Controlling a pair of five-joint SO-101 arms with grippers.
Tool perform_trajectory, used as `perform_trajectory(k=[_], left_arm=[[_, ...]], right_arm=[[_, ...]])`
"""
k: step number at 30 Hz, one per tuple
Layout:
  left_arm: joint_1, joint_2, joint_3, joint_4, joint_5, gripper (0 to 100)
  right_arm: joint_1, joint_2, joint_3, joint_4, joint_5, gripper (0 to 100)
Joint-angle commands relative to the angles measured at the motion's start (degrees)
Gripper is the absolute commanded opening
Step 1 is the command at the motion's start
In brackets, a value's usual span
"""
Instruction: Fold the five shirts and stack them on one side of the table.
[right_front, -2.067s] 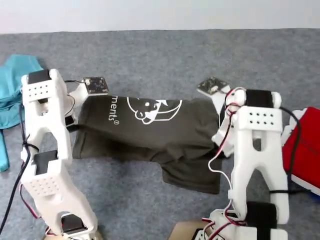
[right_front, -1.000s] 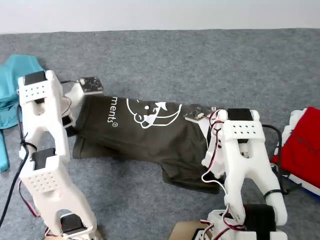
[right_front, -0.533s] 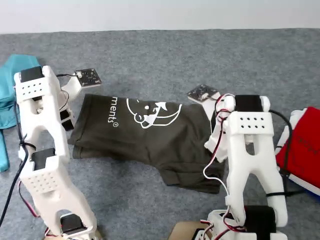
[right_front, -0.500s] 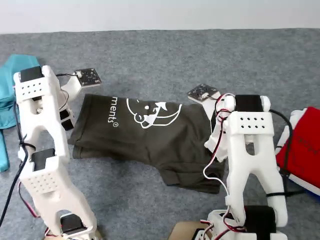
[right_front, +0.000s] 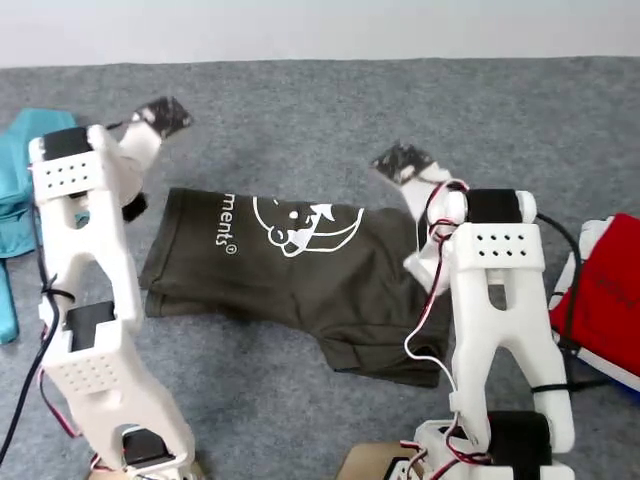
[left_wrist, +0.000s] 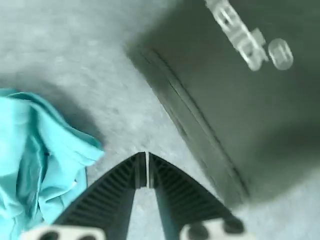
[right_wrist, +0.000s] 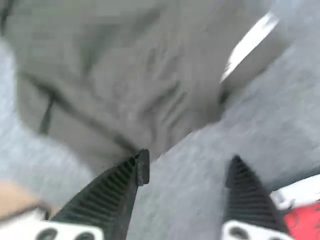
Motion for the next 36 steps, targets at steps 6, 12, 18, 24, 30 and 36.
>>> perform_trajectory(k=[6,12,18,24,30,36], left_arm=[[7.1,-1.2,-1.1,-11.3,25.7,1],[9.6,4.4,-1.3,-9.1,26.4,1],[9.6,8.9,-1.3,-3.4,26.1,1],[9.4,14.1,-1.3,-3.2,26.0,1],[9.3,18.1,-1.3,-3.0,26.0,1],[9.3,18.5,-1.5,-3.3,26.0,1]], right_arm=[[-0.4,4.3,-2.8,-19.5,-8.5,0.9],[-0.3,18.2,-8.4,-22.5,-13.4,1.0],[-0.4,29.8,-18.7,-15.8,-15.6,1.0],[-0.3,38.6,-26.7,-15.0,-15.6,1.0],[2.4,48.5,-33.1,-14.5,-15.5,1.0],[8.1,55.2,-38.5,-14.5,-15.4,1.0]])
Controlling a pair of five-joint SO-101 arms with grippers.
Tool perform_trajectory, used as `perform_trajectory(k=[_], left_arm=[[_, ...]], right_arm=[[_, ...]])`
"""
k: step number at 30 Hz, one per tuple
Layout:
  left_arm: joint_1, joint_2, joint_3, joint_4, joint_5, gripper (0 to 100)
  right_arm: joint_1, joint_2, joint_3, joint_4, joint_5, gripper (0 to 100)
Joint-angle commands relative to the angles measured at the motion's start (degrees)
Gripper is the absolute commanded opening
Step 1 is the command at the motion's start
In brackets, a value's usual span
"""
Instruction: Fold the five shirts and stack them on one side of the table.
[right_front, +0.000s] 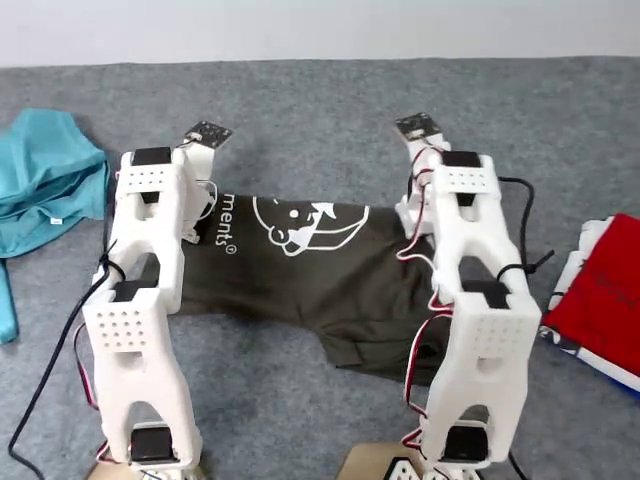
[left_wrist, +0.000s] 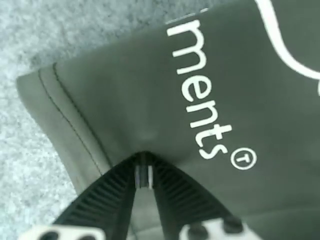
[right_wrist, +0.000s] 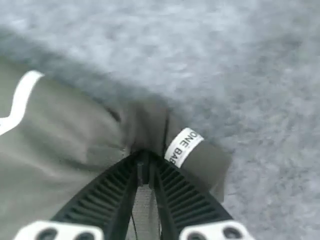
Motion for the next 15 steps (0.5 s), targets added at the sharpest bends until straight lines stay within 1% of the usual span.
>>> perform_trajectory(k=[1,4,8,12,15], left_arm=[[-0.1,0.4,-1.7,0.8,0.3,1],[-0.7,0.4,-2.2,0.9,0.4,1],[-1.7,0.2,-2.2,1.2,0.5,1],[-1.3,-0.1,-2.5,3.9,0.5,1],[-1.2,-0.2,-6.1,7.6,0.5,1]], right_arm=[[4.5,2.0,-4.2,0.5,-0.2,1.0],[6.1,2.4,-5.4,0.8,0.2,1.0],[5.5,1.6,-8.4,5.4,3.0,1.0],[3.2,-0.7,-10.5,9.2,3.3,1.0],[1.0,-3.7,-12.0,12.2,3.3,1.0]])
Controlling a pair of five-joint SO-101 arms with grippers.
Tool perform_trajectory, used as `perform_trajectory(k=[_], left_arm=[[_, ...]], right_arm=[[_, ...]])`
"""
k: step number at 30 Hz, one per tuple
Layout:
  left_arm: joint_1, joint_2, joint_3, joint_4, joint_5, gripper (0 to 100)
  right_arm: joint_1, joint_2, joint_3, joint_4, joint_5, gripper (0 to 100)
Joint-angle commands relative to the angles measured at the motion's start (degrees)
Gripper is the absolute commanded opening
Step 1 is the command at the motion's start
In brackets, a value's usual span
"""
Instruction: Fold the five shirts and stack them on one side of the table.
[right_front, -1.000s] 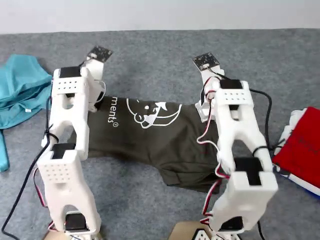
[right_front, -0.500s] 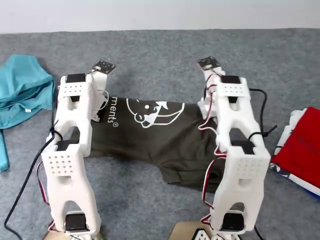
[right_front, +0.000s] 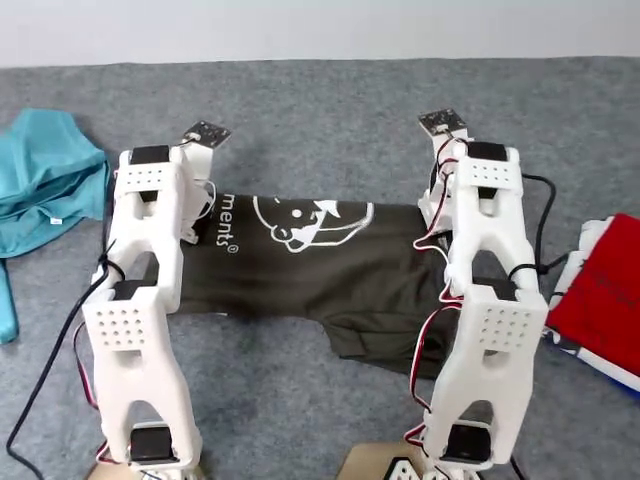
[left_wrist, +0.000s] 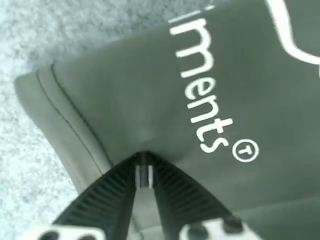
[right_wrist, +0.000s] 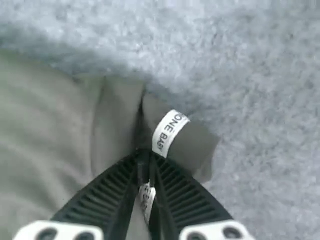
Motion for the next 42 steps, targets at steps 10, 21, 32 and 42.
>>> perform_trajectory(k=[10,21,32,42], left_arm=[[-0.9,-0.7,-28.2,14.3,0.7,1],[-0.4,-4.3,-24.1,14.6,-0.1,1],[0.4,-21.0,10.5,12.9,-8.8,1],[-1.0,-18.8,23.2,10.1,-11.2,1]], right_arm=[[-7.2,-15.3,-5.8,6.4,0.5,1.1],[-7.0,-14.3,-5.7,10.2,0.7,1.0],[-3.4,-15.8,-5.5,12.6,0.7,1.0],[2.9,-15.7,-5.5,12.7,0.7,1.0]])
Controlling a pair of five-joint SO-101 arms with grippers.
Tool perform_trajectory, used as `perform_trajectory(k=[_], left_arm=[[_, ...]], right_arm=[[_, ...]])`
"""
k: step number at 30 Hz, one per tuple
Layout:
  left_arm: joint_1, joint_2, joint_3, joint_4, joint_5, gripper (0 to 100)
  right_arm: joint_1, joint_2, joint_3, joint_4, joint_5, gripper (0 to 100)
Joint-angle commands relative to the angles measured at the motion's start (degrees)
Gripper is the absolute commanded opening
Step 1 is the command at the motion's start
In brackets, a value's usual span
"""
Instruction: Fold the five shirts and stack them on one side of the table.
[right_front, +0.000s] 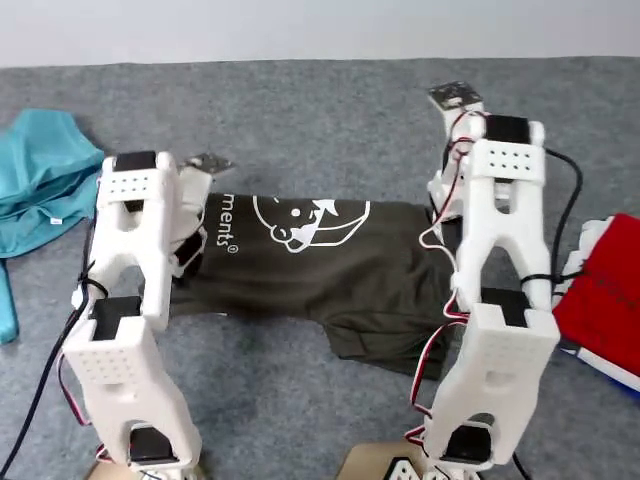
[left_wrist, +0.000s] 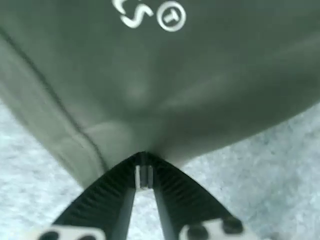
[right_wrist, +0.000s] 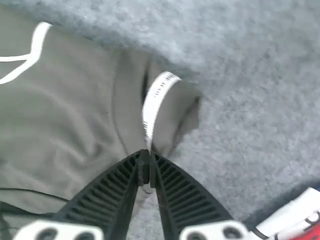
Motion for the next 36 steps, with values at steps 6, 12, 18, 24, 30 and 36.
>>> perform_trajectory(k=[6,12,18,24,30,36], left_arm=[[-0.4,-1.8,6.1,-0.4,-2.8,1],[-0.1,-8.7,5.9,1.7,-5.3,1],[0.8,-18.2,5.9,2.0,-5.8,1],[9.1,-24.4,6.0,1.6,-5.6,1],[19.6,-24.2,6.1,-3.3,-0.4,1],[30.9,-19.0,6.0,-6.5,3.8,1]], right_arm=[[2.9,-4.5,-2.5,0.6,0.6,1.0],[2.8,-4.7,-2.5,0.6,0.6,1.0],[2.6,-5.7,-2.8,3.0,0.5,1.0],[3.5,-12.4,-2.8,7.6,0.5,1.0],[6.6,-23.0,-2.8,10.2,0.3,1.0],[10.2,-37.2,-2.8,11.9,0.2,1.0]])
